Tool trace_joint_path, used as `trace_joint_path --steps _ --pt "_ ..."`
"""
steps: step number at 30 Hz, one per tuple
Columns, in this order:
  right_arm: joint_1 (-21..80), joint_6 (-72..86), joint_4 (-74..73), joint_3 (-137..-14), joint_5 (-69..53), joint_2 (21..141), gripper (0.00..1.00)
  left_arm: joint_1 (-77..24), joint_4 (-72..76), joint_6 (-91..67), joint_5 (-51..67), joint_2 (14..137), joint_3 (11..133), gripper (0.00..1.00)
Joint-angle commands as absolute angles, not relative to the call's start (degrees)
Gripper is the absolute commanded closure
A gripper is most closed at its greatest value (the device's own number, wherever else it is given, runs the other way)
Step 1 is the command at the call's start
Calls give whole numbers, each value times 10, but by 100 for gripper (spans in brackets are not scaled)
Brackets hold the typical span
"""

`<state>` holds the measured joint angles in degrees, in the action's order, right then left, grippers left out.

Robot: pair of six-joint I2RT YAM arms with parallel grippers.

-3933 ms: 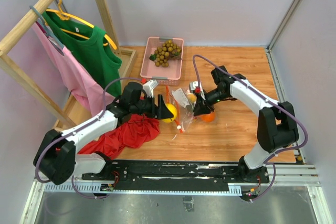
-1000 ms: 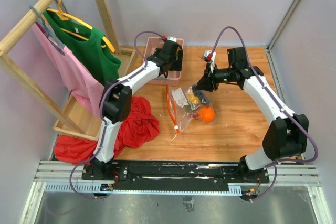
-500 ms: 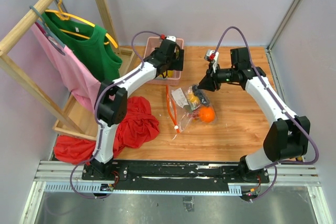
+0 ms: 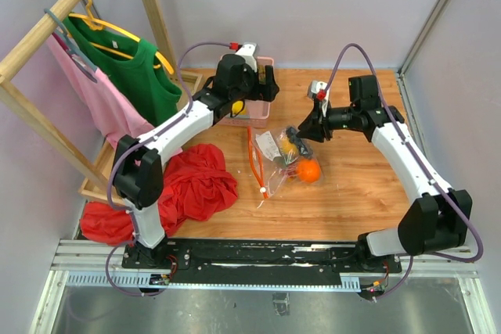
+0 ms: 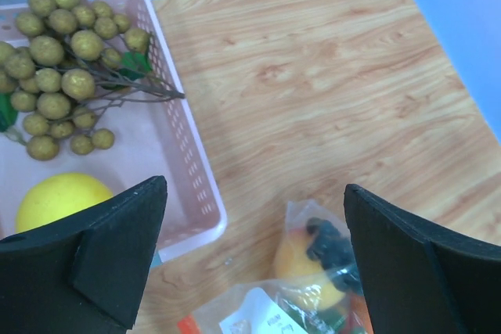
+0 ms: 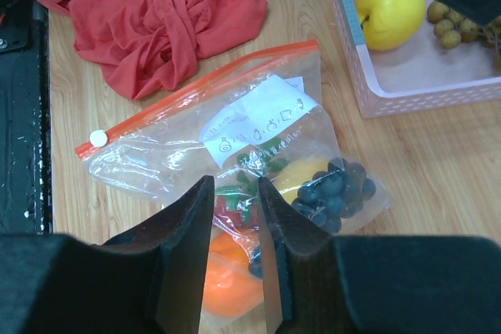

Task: Open the zip-top bag and remove the fake food
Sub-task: Place the fake fruit in the bin, then pick up the fake fruit from the zipper food storage bag.

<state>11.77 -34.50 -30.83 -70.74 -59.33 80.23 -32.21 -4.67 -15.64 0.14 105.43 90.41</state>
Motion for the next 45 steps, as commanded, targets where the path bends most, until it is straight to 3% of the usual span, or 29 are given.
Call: trace_joint_path --steps 1,11,24,33,41,45 --pt "108 -417 -335 -698 -639 781 69 -319 -13 -191 57 1003 867 3" --pt "109 -526 -393 -701 -688 780 64 -320 10 -216 103 906 781 8" --pt "120 -725 -486 -674 -708 745 40 -320 53 -220 151 766 650 12" --pt "133 -868 -606 -662 -638 719 26 -320 124 -190 183 616 500 13" --pt "135 -949 -691 -662 -555 702 24 -320 177 -202 201 510 358 15" --pt "139 -929 -651 -641 -523 686 23 -320 172 -226 195 481 318 24"
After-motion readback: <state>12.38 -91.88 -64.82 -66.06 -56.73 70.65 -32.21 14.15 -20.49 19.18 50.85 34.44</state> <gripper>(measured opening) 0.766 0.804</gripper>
